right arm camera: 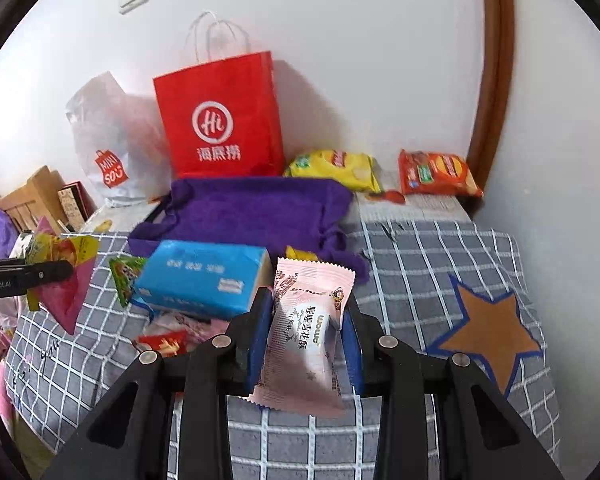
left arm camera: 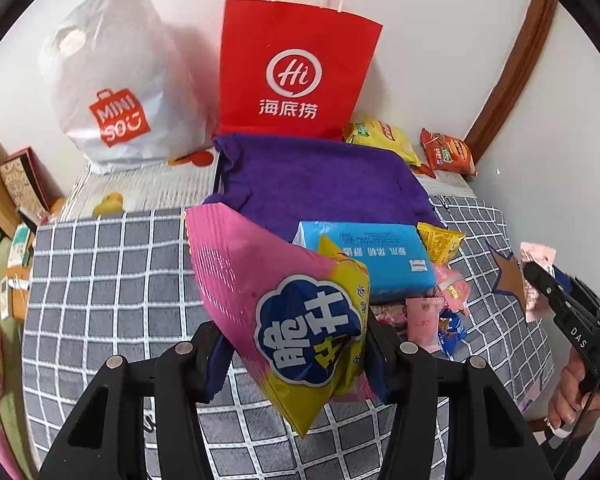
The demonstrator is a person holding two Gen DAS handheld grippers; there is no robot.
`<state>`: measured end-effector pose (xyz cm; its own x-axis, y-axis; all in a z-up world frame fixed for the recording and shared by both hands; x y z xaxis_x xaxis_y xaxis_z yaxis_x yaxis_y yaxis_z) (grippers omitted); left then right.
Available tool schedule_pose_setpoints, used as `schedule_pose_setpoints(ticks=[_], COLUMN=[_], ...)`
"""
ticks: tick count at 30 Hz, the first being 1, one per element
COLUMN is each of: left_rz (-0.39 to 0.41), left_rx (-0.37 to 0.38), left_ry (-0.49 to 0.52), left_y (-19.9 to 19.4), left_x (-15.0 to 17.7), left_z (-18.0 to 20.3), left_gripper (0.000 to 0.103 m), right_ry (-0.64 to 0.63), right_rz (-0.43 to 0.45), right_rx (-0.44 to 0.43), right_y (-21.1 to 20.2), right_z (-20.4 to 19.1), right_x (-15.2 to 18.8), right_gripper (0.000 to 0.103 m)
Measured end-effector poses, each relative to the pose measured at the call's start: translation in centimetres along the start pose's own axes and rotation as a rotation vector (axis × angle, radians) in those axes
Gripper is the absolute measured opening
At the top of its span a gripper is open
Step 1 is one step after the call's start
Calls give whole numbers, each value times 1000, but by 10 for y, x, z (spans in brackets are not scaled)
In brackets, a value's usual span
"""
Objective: Organize snacks
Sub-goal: 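Carry both snacks onto the purple towel and open both tools to release them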
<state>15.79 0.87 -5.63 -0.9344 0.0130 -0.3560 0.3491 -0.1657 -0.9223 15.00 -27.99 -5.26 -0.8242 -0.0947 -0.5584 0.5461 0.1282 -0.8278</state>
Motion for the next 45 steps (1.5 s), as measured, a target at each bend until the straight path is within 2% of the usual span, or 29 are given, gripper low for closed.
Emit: schedule_pose_setpoints(ticks=[5,9,14,22,32,41,45], left_rz=[-18,11,2,38,81,31,11], left_rx=[-10,-3,-3,31,15,44,41], left_ry=[50,43,52,36,51,20,21], left_y=[-2,1,16,18,24,67,88], left_x=[-11,-20,-36,-76,-131,-179,-190], left_z=[4,0,2,1,-2,-15,-18], left_gripper=[52,52,52,52,52,52,52], right_ry=[-42,-33,-36,-13,-30,-18,-19], right_rz=[26,18,10,16,38,36,17], right_rx=[-3,-6,7,-23,-38,-20,-6], right_y=[2,5,17,39,70,104,126], right_z=[-9,-9,-9,-12,-33,-33,-26], right_x=[-18,-23,-35,-85,-143,-181,-187], right_gripper=[33,34,33,34,34,34,34])
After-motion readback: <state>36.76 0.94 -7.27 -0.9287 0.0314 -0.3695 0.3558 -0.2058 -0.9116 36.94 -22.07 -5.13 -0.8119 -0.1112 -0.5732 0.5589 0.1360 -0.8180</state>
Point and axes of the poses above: each gripper's, at about its wrist camera, not at the fingertips, and y roughly the way its jaws point, z to its right, x to its underside, the point moved 3 cm from there along y, roughly the way its jaws point, and after that the axes turned 12 degrees about -z, right-handed, at the moved point
